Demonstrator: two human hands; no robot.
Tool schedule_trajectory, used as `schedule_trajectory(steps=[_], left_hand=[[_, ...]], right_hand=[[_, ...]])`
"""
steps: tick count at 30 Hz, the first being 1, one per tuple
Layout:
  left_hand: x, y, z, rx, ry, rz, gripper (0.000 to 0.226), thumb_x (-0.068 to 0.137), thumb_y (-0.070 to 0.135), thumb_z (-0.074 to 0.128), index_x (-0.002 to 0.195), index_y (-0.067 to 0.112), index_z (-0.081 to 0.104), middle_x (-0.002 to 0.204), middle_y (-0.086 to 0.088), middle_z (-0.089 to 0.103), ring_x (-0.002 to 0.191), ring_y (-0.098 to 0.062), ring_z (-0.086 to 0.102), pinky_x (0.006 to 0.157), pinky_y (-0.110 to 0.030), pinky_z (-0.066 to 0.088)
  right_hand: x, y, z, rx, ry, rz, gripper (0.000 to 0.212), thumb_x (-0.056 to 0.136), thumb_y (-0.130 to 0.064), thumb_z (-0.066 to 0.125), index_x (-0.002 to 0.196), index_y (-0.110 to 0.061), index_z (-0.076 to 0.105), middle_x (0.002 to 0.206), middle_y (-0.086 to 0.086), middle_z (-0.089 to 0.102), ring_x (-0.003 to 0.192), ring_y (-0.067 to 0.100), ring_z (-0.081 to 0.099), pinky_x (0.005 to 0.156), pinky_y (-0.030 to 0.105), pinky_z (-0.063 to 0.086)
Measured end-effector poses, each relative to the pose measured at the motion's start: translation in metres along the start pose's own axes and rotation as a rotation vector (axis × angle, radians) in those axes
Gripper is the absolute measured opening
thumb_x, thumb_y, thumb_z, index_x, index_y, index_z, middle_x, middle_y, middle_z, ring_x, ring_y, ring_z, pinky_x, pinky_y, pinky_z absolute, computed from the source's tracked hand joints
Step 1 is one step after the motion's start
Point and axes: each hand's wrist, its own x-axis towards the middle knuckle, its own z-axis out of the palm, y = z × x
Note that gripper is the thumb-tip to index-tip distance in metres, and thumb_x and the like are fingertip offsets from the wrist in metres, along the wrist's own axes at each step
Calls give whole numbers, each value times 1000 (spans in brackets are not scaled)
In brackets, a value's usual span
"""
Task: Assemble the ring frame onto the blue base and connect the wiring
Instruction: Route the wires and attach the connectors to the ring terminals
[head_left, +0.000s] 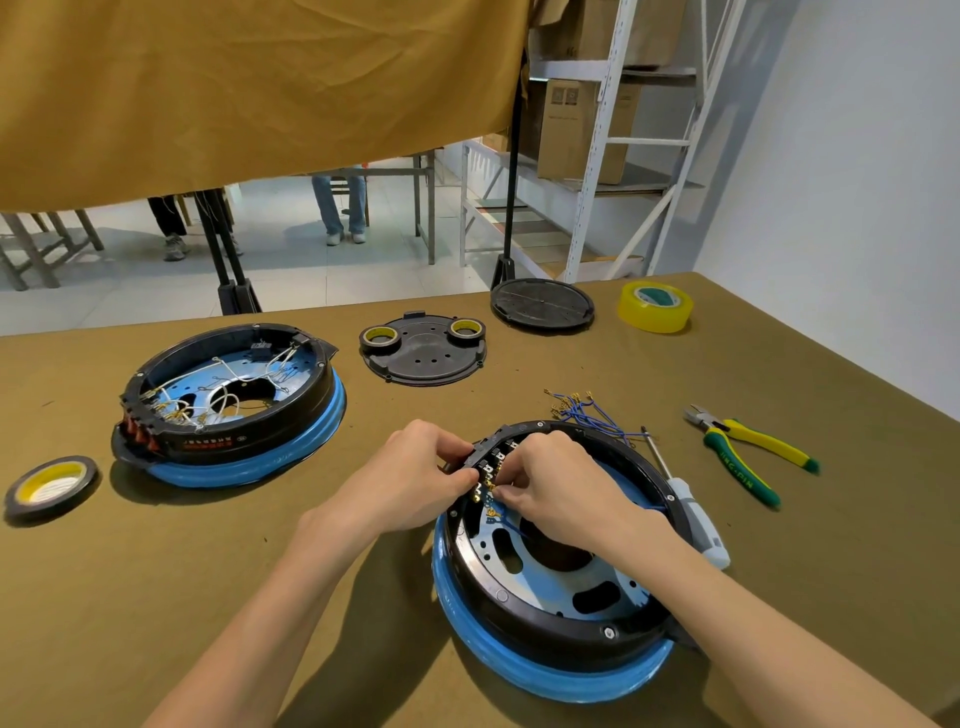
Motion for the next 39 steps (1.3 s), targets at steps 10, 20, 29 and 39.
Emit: schedule_trajectory(steps=[10,20,29,39], left_hand=[[-1,1,0,-5,8,13,40,99,31,65,139,21,64,129,7,69,111,-10,65,99,-36,56],[-4,2,2,3,22,32,28,100,28,64,126,29,72,103,17,71,93,-1,68,80,-25,61],[-4,6,2,36,41,-8,39,99,29,65,138,22,65,125,5,70,107,-13,67,95,-38,59],[-11,16,24,280,156,-42,53,89,50,70,133,25,53,124,8,53,101,-12,57,82,-32,49]], right_hand=[[1,-3,0,36,9,47,14,93,-28,70,92,-21,82,72,1,65,67,20,58,61,26,43],[0,-13,3,-82,10,78,16,95,-25,65,99,-16,77,91,7,72,86,28,68,73,35,56],[3,-29,9,-220,-7,164,10,99,-23,64,103,-14,64,101,9,70,93,33,68,68,35,43],[-22,-1,-2,150,144,106,15,94,-22,64,102,-16,76,86,-3,70,84,17,64,79,39,56]])
